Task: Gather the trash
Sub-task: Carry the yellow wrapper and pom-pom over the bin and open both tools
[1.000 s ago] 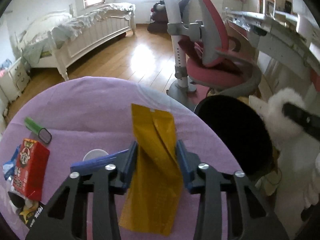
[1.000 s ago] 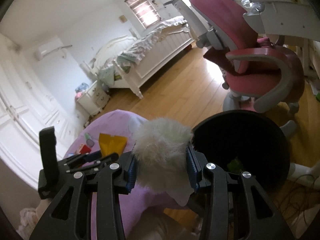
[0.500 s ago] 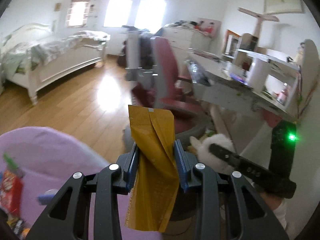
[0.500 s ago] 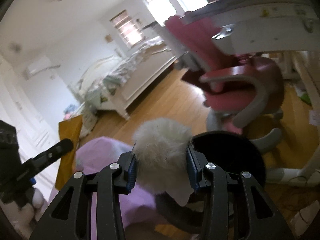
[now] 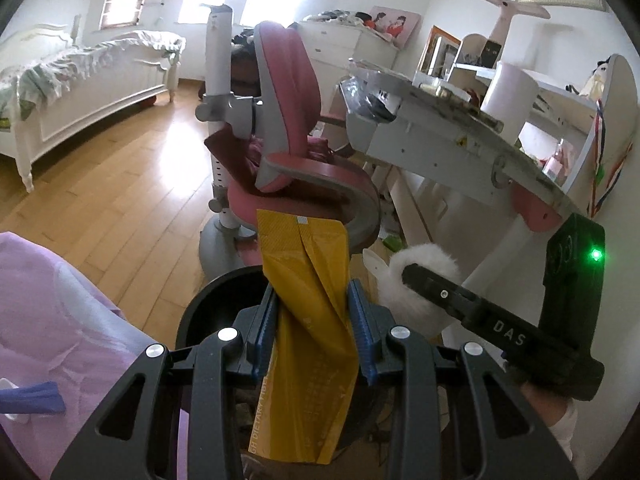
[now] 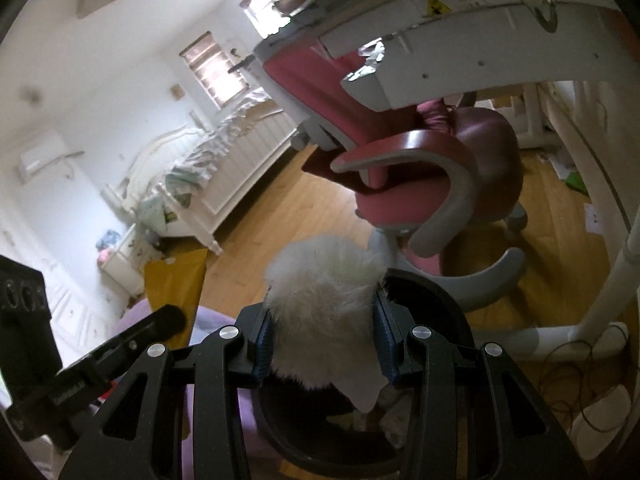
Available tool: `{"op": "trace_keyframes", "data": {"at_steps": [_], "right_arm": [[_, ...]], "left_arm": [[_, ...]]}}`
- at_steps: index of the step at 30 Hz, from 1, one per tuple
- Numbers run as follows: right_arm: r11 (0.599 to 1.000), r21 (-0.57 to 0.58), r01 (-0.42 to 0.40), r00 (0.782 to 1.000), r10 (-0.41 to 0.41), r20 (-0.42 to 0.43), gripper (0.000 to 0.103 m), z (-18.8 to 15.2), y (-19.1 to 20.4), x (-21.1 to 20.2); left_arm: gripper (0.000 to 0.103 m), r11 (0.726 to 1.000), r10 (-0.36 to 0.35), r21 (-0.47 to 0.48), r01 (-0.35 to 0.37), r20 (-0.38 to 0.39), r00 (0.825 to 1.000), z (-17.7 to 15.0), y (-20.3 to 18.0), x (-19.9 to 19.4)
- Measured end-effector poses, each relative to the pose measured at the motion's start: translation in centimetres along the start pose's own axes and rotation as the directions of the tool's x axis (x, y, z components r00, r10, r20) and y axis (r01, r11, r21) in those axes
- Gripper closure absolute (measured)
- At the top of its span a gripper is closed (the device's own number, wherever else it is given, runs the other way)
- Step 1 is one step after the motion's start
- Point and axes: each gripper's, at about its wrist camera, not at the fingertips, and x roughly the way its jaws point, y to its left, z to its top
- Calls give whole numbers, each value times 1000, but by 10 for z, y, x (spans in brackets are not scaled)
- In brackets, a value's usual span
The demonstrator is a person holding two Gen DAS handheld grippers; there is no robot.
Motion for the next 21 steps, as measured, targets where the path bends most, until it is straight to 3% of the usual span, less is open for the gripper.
{"op": "trace_keyframes", "data": {"at_steps": [4, 6, 8, 9, 10, 17, 21], "right_arm": [[1000, 4, 5, 1000, -4, -17, 59, -2, -3, 6], [1000, 11, 10, 1000, -10, -26, 51, -1, -5, 7], [1000, 22, 16, 1000, -15, -22, 41, 1, -7, 8], [999, 25, 24, 1000, -23, -15, 32, 1, -8, 7], [999, 29, 25, 1000, -25, -7, 26, 2, -9, 5], [1000, 15, 4, 1000, -4, -12, 24, 0, 3, 1], [997, -47, -55, 997, 52, -57, 22, -6, 35, 11]], "left_arm": [[64, 1000, 3, 2, -3, -12, 1000, 1, -1, 7], [48, 999, 44, 21, -44, -9, 999, 2, -4, 8], [9, 996, 79, 27, -80, 21, 997, 2, -6, 4], [6, 995, 97, 28, -99, 59, 994, 2, -6, -2], [6, 994, 103, 30, -106, 82, 991, 1, -7, -6], [6, 988, 155, -14, -154, 88, 984, 1, 9, -33], [6, 972, 228, -89, -219, 103, 968, -7, 38, -67]]}}
